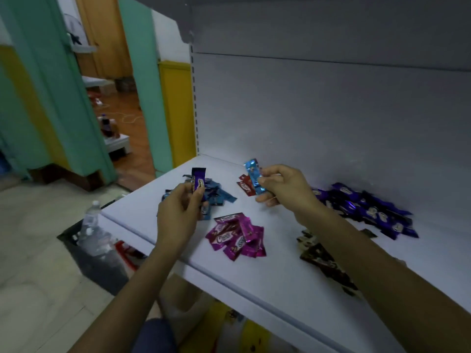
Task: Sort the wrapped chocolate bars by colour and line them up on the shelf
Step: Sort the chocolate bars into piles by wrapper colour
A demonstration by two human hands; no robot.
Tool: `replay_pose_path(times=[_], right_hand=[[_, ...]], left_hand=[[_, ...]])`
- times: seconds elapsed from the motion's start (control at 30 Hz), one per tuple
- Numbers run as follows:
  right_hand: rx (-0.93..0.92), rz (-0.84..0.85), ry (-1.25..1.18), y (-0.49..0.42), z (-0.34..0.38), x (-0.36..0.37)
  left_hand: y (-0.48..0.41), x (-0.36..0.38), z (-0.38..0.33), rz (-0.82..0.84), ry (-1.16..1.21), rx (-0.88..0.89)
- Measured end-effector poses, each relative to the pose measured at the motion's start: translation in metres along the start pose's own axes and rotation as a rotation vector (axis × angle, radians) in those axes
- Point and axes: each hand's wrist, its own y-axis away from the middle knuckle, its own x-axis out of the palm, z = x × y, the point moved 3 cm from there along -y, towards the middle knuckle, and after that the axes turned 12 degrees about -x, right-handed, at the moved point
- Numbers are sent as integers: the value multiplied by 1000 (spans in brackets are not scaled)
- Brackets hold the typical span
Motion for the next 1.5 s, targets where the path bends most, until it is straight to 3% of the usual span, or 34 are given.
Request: replay_pose_path(times=[0.07, 0.2, 0.47, 0.57, 0.7, 0.77, 0.97, 1.03, 1.17, 1.3, 1.5], right_hand=[[-9, 20, 22, -17, -2, 29], [23, 18, 52, -53, -13, 82], [-44, 66, 522, -77, -39, 127], [-117, -14, 382, -67, -20, 126], [-106, 299, 121, -28, 14, 124], [-107, 359, 27, -15, 22, 112], [-205, 73, -105, 4, 29, 20], [-234, -132, 7, 8, 17, -28], [-219, -406, 579, 20, -26, -133], [-189, -397, 889, 20, -57, -182], [-62, -236, 1022, -4, -84, -188]], left_hand=[[0, -16, 21, -90, -67, -36], [1, -24, 42, -232, 25, -107], [-2, -22, 41, -202, 26, -88], [-3, -22, 40, -210, 17, -81], [-1, -22, 37, -158, -32, 0], [1, -17, 21, -126, -79, 87], [19, 41, -40, 99, -271, 302], [32, 71, -47, 222, -305, 352], [65, 121, -58, 418, -378, 481], [97, 154, -60, 497, -443, 527], [126, 175, -39, 561, -471, 324]])
